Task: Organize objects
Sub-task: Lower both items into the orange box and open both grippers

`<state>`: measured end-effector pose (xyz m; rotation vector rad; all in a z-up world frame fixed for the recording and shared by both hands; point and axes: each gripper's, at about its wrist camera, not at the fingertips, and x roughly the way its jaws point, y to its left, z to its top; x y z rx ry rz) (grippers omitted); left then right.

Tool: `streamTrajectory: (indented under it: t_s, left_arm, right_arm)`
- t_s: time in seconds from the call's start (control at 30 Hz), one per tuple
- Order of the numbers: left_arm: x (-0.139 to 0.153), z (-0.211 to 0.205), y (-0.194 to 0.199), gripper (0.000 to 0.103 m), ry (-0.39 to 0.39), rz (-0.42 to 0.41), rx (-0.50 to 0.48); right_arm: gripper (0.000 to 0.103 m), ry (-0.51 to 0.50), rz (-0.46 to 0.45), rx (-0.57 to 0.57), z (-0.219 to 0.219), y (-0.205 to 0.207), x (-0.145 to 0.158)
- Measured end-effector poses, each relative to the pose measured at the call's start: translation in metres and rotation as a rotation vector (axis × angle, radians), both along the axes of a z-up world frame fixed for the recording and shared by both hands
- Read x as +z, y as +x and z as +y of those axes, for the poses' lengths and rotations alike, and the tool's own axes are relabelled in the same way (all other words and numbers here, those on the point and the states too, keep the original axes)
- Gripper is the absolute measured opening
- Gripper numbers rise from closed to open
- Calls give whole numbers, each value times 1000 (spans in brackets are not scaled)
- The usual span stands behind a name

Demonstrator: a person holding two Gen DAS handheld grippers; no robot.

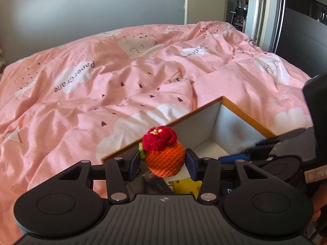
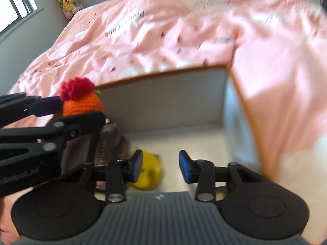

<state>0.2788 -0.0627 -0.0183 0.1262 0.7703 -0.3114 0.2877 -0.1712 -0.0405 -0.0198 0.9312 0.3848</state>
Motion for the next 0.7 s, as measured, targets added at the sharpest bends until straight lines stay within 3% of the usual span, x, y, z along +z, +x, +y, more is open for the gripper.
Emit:
streamTrajectory:
  t_s: [0.03, 0.1, 0.3, 0.43, 0.53, 0.7]
  left_arm:
    - [0, -3, 2, 53, -9, 10, -9]
    - [-2, -9, 4, 53, -11, 25, -22]
    - [-14, -31, 13, 53, -15, 101, -43]
    - [-24, -43, 16, 54, -43, 154, -69]
    - [-31, -51, 17, 54, -24, 173, -78]
    - [-41, -56, 22, 54, -26, 220, -77]
  right_arm:
    - [38, -43, -47, 2, -1, -4, 5]
    - [25, -109, -117, 25, -3, -12, 12]
    - [25, -363, -287, 81, -2, -28, 16]
    - [18, -474, -367, 146, -8, -38, 11]
    - [17, -553, -402, 222, -5, -42, 3]
    - [19, -573, -391, 251, -2, -38, -4]
